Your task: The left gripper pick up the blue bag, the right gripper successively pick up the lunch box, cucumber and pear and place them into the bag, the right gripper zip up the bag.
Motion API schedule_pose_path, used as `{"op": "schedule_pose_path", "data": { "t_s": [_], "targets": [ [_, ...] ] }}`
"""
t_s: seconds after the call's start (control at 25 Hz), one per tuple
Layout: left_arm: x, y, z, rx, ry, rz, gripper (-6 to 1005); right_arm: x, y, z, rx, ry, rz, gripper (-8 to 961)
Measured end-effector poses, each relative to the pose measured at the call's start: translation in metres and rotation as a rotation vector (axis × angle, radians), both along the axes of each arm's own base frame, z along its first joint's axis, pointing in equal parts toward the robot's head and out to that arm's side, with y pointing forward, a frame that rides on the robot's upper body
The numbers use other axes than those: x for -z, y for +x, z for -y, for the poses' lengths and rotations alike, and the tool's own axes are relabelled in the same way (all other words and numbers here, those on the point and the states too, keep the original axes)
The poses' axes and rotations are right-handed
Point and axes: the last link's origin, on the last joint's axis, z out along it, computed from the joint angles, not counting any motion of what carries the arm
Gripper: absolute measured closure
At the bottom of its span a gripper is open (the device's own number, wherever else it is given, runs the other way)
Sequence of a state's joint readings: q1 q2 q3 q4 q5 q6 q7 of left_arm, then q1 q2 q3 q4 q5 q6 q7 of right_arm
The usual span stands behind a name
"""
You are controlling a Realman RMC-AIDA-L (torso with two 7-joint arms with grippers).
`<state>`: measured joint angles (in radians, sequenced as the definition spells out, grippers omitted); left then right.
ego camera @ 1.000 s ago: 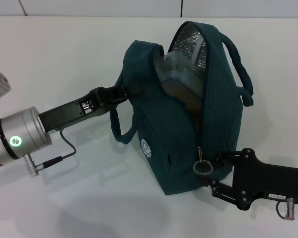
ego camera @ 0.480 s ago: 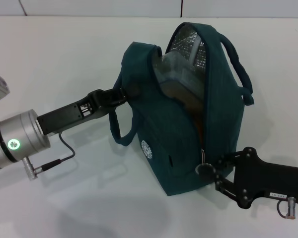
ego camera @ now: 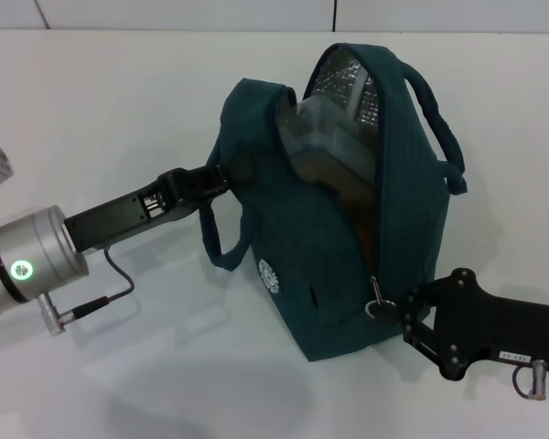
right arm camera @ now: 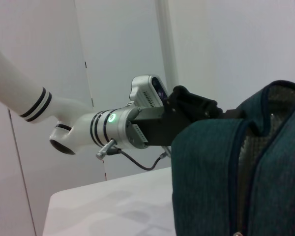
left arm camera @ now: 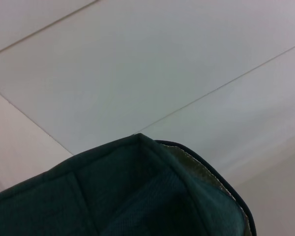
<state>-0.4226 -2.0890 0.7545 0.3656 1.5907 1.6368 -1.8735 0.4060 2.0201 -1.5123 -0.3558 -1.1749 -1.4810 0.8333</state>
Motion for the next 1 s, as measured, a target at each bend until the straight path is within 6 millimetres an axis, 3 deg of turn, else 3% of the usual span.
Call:
{"op": "schedule_pose_path", "data": {
  "t_s": [0.32, 0.52, 1.0],
  "targets": [
    [-0.001, -0.005, 0.003, 0.001, 0.022, -0.015, 948, -0.008, 0.002, 0.002, 0.008, 0.015, -0.021, 947],
    [-0.001, -0.005, 0.004, 0.011, 0.035, -0.022, 814, -0.018, 0.005, 0.009, -0.008, 0.033, -0.044, 948],
    [-0.005, -0.002, 0.003, 0.031, 0.075, -0.003, 786, -0.035, 0.009, 0.012, -0.009, 0.082, -0.096, 937]
  ]
}}
